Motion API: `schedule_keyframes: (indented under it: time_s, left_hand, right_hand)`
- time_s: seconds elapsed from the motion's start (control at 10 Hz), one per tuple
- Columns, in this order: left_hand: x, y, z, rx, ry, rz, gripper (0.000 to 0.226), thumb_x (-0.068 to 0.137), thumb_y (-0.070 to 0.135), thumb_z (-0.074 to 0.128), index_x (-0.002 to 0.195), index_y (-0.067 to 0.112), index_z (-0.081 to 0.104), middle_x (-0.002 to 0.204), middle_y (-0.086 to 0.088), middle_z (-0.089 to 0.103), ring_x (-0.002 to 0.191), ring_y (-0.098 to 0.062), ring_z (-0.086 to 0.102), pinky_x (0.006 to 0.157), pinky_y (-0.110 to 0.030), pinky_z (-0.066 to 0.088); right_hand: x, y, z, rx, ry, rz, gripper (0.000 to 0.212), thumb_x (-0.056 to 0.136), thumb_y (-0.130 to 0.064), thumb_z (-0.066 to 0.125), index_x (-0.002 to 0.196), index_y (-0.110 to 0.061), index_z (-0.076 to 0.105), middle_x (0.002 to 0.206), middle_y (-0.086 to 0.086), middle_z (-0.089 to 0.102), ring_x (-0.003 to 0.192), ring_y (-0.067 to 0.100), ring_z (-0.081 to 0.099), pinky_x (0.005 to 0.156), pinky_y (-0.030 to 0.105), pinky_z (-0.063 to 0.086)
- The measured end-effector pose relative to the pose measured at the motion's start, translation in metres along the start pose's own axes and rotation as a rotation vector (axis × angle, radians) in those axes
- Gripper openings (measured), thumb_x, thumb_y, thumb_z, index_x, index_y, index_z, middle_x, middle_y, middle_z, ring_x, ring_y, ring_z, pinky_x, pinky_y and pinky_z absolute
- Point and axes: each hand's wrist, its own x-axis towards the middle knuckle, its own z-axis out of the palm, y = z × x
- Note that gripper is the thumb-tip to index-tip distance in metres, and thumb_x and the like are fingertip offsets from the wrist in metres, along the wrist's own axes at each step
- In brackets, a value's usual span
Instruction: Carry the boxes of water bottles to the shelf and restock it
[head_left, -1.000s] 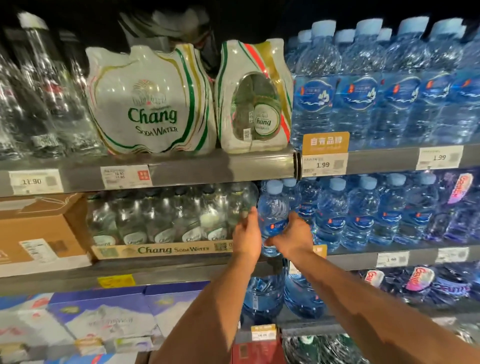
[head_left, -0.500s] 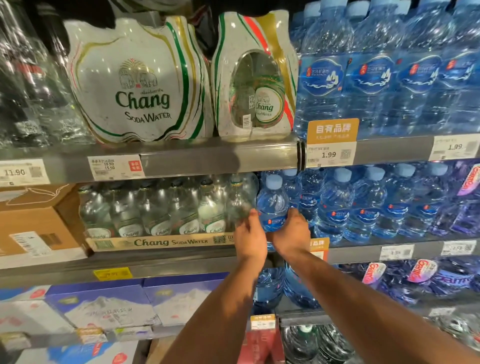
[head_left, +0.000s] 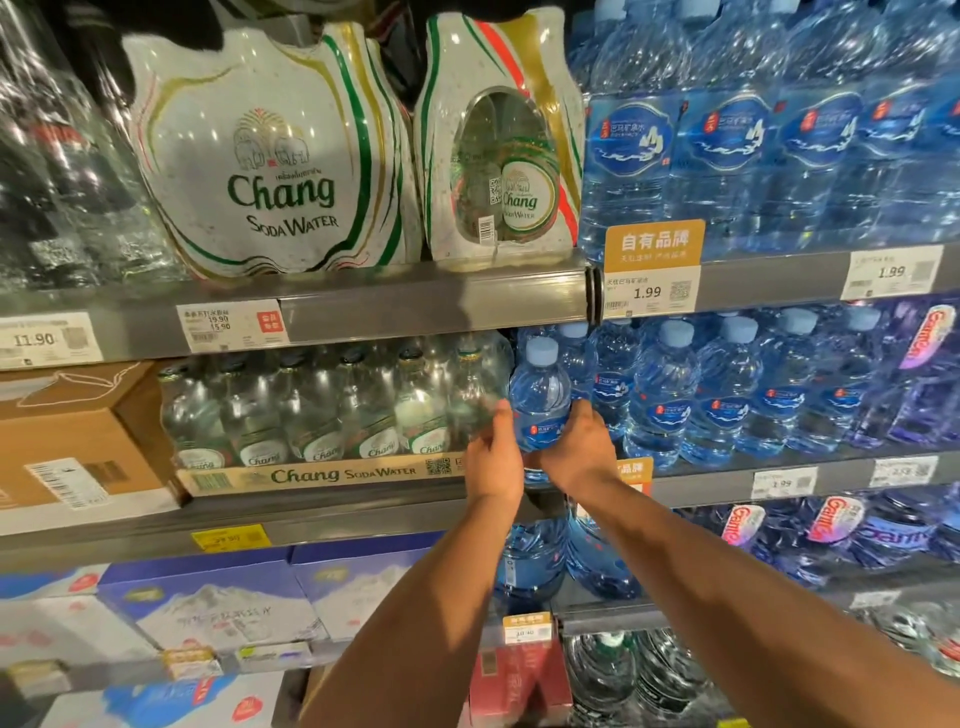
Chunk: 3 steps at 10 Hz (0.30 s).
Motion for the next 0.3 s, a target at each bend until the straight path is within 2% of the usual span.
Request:
schedule_keyframes:
  time_s: [0.1,0.2,0.3]
  left_hand:
    - [-0.006,0.007,-0.005,0.11,-0.068,0.029,0.039,0.085,0.061,0.046,0.073,0.028,0.061,0.101,-0.018,0.065,0.103,-0.036,0.06,0.094,-0.046,0.046]
    - [-0.017,0.019,-0.013,0.34,-0.139,0.085,0.035,0.095,0.048,0.043,0.084,0.02,0.06,0.093,-0.013,0.063,0.092,-0.029,0.059,0.087,-0.036,0.046]
    - [-0.033,0.04,-0.02,0.577,-0.227,0.146,0.035,0.097,0.041,0.043,0.088,0.012,0.059,0.071,-0.004,0.055,0.073,-0.023,0.054,0.07,-0.031,0.041]
  right_hand:
    - [0.002,0.0,-0.013,-0.072,-0.079,-0.014,0.065,0.069,-0.025,0.082,0.118,-0.005,0.044,0.118,0.012,0.056,0.107,0.027,0.058,0.08,0.029,0.046]
    - [-0.003,-0.003,-0.041,-0.173,-0.162,-0.011,0.045,0.078,-0.026,0.073,0.11,-0.008,0.048,0.104,0.008,0.057,0.097,0.026,0.058,0.069,0.028,0.042]
    - [-0.007,-0.004,-0.079,-0.286,-0.187,-0.06,0.03,0.083,-0.032,0.065,0.099,-0.009,0.053,0.094,0.007,0.054,0.089,0.026,0.053,0.068,0.029,0.039]
